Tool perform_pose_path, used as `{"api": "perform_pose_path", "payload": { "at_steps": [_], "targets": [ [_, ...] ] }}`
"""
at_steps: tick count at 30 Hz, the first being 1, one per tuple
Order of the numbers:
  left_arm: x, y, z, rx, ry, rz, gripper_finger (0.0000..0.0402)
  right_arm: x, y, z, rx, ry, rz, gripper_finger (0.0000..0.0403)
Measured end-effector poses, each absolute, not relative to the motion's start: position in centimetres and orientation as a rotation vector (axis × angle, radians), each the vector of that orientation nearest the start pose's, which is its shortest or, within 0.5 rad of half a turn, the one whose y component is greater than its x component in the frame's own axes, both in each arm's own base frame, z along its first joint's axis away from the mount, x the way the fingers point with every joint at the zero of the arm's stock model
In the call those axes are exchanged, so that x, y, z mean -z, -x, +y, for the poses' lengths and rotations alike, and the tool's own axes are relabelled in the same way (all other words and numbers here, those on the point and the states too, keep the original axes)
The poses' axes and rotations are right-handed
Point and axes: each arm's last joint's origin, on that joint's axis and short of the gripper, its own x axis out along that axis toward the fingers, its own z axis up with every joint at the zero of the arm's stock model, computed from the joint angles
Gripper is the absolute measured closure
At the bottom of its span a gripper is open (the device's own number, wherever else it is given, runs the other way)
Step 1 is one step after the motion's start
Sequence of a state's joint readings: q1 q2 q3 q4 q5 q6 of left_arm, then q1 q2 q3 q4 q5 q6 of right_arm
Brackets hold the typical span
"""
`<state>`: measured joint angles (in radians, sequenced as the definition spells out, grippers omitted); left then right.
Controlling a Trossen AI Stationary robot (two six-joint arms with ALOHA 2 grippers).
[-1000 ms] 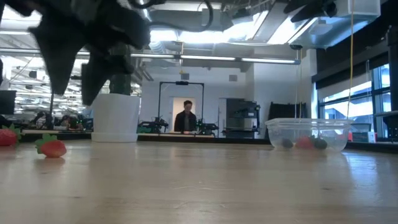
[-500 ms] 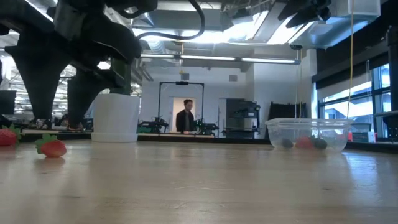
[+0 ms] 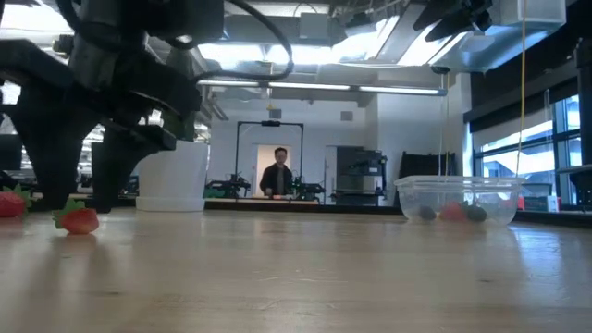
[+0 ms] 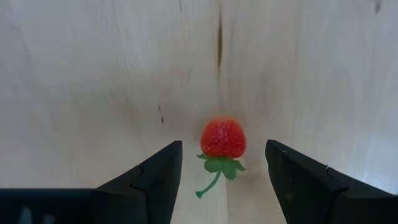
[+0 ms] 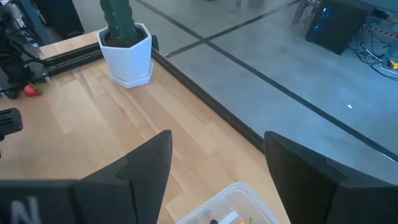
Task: Pick and placing Produce into tupperware
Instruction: Put the bottom red strawberry into the transparent bin
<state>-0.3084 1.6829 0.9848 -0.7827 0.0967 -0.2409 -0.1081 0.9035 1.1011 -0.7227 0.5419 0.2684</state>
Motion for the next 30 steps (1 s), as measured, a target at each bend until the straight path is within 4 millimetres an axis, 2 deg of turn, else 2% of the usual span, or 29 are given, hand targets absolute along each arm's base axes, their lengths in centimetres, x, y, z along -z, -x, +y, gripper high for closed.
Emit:
{"api": "perform_pose_path", "payload": {
  "at_steps": [24,30],
  "targets": [
    [-14.1,-26.1,-9.2,0.166,0.003,1.470,0.0180,-37.2,-16.3,-3.3,0.699,-0.140,0.424,0.0148],
    [-14.0,-26.2,-9.2,0.158,-0.002,1.465,0.0206,-37.2,-16.3,-3.3,0.697,-0.133,0.427,0.0148]
  ]
}}
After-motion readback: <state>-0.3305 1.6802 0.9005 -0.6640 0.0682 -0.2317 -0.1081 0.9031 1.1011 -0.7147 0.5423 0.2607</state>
